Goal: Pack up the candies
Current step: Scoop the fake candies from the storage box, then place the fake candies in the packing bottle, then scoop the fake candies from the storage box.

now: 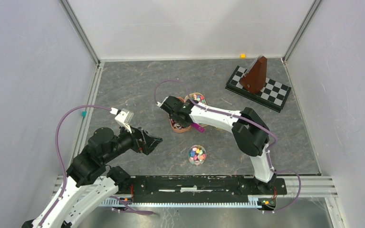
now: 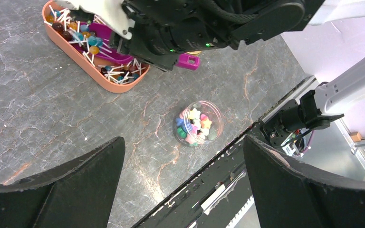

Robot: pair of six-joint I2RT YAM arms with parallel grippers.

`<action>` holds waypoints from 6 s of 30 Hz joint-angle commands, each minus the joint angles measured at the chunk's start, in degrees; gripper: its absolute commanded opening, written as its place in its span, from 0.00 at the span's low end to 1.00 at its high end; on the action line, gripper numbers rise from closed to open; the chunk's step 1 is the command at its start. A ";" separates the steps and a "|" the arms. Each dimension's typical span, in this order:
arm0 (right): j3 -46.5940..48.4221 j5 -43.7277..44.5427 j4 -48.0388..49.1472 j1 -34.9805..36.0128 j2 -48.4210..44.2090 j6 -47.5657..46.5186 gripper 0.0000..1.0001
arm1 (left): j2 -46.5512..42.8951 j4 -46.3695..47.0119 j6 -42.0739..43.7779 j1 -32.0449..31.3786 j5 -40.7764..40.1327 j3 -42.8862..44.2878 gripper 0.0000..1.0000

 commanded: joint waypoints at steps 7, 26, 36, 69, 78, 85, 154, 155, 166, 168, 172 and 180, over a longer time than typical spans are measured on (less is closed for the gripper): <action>-9.19 -1.58 11.55 -1.23 -10.72 1.97 0.00 | 0.37 0.88 -0.72 0.23 -1.14 -0.09 1.00; -27.75 -8.21 22.27 -1.94 -28.51 -2.09 0.00 | 3.78 0.78 -0.84 0.25 -2.01 0.13 1.00; -39.35 -20.38 26.72 -1.85 -42.59 -7.74 0.00 | 6.60 1.35 -0.77 0.27 -1.02 0.36 1.00; -48.07 -35.44 24.34 8.47 -65.54 -18.43 0.00 | 13.71 -0.77 -1.12 0.25 11.07 2.58 1.00; -46.73 -36.20 24.12 8.91 -70.01 -16.64 0.00 | 12.85 -1.35 -0.94 0.27 11.14 2.42 0.99; -47.30 -38.92 27.04 9.00 -74.40 -13.86 0.00 | 12.97 -1.39 -0.75 0.23 11.47 2.51 0.99; -29.45 -18.85 -24.66 10.57 -53.93 7.52 0.00 | 5.81 1.93 1.78 0.27 5.78 0.74 1.00; -28.99 -18.84 -25.17 10.51 -53.55 7.69 0.00 | 5.77 1.95 1.78 0.27 5.88 0.70 1.00; -23.60 -16.78 -26.42 10.45 -50.78 10.00 0.00 | 5.10 2.19 1.70 0.27 6.67 0.50 1.00; -22.21 -14.86 -25.72 10.50 -49.57 11.27 0.00 | 5.00 2.26 1.70 0.27 6.86 0.44 1.00; -19.56 -11.02 -23.25 10.45 -46.57 13.66 0.00 | 4.53 2.25 1.52 0.17 6.89 0.30 1.00; -9.38 -3.42 -22.05 10.20 -35.92 12.53 0.00 | 3.57 2.55 1.39 0.19 7.52 0.01 1.00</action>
